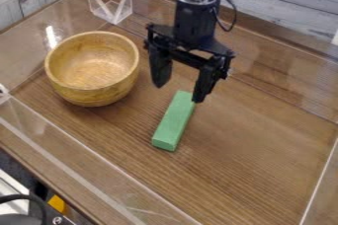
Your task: Put the green block in the brown bowl
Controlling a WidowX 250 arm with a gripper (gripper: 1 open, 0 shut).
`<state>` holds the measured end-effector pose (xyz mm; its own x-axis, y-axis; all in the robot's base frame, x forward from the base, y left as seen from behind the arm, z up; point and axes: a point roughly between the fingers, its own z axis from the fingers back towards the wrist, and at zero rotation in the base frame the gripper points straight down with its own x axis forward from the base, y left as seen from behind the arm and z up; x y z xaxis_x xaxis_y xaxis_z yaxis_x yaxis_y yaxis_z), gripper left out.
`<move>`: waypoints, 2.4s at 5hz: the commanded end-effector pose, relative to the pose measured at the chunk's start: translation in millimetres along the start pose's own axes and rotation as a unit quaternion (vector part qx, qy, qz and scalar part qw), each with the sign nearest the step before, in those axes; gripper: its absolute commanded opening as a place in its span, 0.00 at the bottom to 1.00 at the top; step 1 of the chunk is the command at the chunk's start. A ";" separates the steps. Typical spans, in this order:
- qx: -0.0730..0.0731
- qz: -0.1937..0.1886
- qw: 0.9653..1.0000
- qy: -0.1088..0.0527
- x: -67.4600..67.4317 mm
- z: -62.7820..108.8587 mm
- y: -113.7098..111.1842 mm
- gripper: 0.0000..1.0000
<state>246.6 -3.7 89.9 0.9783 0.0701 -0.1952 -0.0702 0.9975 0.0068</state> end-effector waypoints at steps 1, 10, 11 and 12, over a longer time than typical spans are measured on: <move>0.001 0.004 1.000 -0.023 -2.1 7.8 -0.7 1.00; 0.012 0.054 0.998 0.041 3.5 -50.0 5.6 1.00; 0.008 0.053 0.998 0.044 5.8 -50.5 7.8 1.00; 0.001 0.053 0.997 0.048 8.0 -51.3 9.5 1.00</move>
<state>235.3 4.7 29.7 0.9302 0.1695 -0.3256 -0.1650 0.9854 0.0415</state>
